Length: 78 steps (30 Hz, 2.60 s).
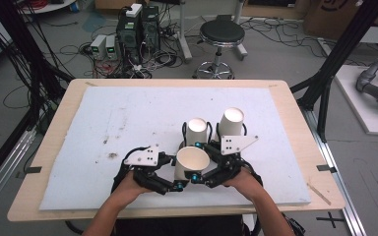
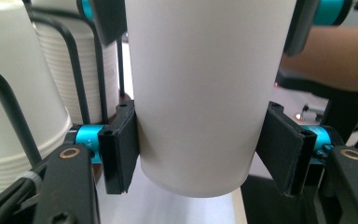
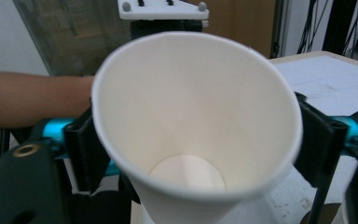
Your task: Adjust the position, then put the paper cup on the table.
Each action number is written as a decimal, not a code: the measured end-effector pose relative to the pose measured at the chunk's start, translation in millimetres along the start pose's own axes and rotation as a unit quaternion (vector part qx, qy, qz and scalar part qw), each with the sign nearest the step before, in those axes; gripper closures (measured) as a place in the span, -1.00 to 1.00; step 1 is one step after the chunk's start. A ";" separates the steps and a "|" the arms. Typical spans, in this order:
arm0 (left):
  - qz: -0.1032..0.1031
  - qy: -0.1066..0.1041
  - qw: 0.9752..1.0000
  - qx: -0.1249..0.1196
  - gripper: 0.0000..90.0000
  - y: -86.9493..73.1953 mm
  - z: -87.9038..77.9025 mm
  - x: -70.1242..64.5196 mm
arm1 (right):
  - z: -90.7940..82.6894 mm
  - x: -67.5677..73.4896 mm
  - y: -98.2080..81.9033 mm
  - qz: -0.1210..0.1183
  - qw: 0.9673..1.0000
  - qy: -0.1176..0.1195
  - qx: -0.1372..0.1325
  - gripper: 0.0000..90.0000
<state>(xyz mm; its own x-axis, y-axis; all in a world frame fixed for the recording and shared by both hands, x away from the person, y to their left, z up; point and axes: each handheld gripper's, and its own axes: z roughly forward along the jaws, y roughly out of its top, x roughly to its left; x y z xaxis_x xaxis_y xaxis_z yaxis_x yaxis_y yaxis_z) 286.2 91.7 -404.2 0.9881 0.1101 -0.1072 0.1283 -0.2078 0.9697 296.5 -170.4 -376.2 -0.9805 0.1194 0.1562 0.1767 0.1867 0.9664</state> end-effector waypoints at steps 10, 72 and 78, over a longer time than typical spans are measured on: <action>0.014 -0.005 1.000 -0.021 -0.22 2.0 1.7 -2.5 | 3.1 0.8 -1.3 0.008 0.999 0.022 -0.028 -0.58; -0.078 0.178 0.980 -0.049 -0.51 -23.5 -70.9 7.8 | -41.9 -1.0 -3.2 -0.041 0.995 -0.089 0.015 -0.22; -0.080 0.183 0.978 -0.050 -0.51 -24.3 -73.1 8.8 | -65.1 2.4 -3.5 -0.045 0.994 -0.098 0.019 -0.24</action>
<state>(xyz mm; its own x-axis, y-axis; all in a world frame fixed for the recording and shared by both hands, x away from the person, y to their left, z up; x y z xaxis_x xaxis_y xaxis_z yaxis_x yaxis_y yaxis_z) 285.6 168.8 -412.7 0.8568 0.4789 -0.1911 0.2521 -0.0658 0.9655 287.9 -234.3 -365.9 -0.9576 0.2871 0.0241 0.0964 0.2406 0.9658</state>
